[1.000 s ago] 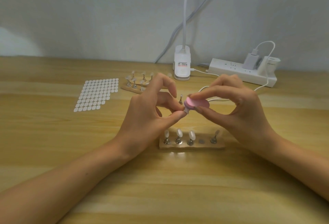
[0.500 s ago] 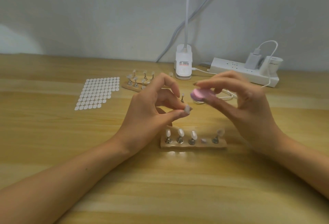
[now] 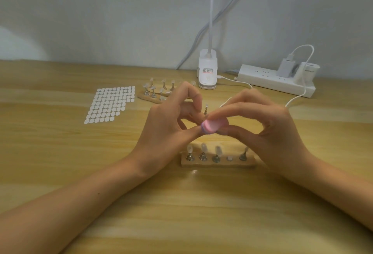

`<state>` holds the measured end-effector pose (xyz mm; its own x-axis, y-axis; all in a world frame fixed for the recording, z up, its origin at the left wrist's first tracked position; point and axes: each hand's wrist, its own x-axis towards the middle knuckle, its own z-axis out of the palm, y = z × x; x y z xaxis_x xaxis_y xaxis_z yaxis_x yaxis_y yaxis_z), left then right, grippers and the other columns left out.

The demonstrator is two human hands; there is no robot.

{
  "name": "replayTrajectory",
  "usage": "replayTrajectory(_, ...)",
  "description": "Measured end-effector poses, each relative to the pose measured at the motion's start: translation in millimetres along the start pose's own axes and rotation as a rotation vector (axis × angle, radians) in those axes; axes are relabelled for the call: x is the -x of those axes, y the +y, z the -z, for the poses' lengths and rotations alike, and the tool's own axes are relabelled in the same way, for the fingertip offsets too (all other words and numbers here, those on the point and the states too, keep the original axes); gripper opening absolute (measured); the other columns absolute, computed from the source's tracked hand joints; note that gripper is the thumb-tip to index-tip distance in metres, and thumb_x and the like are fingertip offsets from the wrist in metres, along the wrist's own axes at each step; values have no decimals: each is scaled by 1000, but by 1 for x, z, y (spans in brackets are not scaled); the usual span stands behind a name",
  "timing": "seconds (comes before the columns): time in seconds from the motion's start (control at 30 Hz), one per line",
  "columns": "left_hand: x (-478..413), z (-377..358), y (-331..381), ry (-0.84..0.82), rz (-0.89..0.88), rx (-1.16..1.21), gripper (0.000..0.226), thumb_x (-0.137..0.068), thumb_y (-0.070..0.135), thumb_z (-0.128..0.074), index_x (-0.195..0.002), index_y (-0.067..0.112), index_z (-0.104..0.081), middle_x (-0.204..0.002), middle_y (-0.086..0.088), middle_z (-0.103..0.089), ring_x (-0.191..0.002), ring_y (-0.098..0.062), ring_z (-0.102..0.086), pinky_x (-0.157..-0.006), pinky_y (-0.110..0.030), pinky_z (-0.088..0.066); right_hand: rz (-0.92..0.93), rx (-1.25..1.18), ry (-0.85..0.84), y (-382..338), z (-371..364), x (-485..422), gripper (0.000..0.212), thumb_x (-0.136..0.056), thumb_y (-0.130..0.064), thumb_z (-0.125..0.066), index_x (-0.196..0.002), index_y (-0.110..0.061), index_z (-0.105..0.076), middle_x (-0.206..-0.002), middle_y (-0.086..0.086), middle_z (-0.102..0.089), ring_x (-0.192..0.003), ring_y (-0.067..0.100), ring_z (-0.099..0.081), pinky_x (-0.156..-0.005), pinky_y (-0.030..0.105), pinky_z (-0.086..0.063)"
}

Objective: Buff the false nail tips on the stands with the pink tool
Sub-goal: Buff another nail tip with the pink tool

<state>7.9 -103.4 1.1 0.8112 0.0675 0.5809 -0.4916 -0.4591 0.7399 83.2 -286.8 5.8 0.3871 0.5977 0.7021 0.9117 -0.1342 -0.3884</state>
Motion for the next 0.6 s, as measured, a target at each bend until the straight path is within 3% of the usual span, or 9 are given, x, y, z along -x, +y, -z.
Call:
replayTrajectory(0.13, 0, 0, -1, -2, 2, -24, 42, -79, 15, -85, -90, 21, -44, -77, 9, -76, -75, -6, -73, -56, -19, -49, -54, 59, 24, 3, 3, -1, 19, -84, -33, -69, -103, -30, -70, -94, -6, -69, -90, 23, -56, -77, 52, -44)
replayTrajectory(0.27, 0, -1, 0, 2, -7, -37, 41, -79, 19, -84, -89, 23, -44, -76, 8, -75, -75, -5, -72, -55, -22, -49, 35, 73, -14, 0, 1, 1, 20, -84, -34, -69, -104, -31, -69, -95, -6, -69, -90, 22, -54, -78, 41, -40)
replayTrajectory(0.4, 0, -1, -1, 3, -15, -44, 43, -78, 13, -84, -89, 22, -44, -77, 7, -76, -77, -9, -74, -55, -25, -49, -45, 74, 27, 0, 2, -1, 19, -84, -34, -68, -103, -33, -69, -95, -8, -69, -89, 27, -53, -77, 52, -41)
replayTrajectory(0.5, 1, -1, 0, 3, -23, -40, 39, -79, 23, -83, -89, 24, -45, -76, 11, -74, -76, -5, -72, -53, -22, -47, 40, 106, -7, -1, 0, 1, 19, -85, -34, -69, -104, -32, -70, -96, -10, -67, -90, 19, -52, -80, 43, -39)
replayTrajectory(0.6, 0, -1, 0, 7, -5, -38, 42, -79, 19, -84, -90, 23, -45, -77, 10, -76, -72, -4, -71, -54, -18, -47, -36, 110, 35, 1, 3, -1, 19, -85, -34, -69, -103, -33, -70, -95, -11, -66, -89, 23, -51, -77, 54, -41)
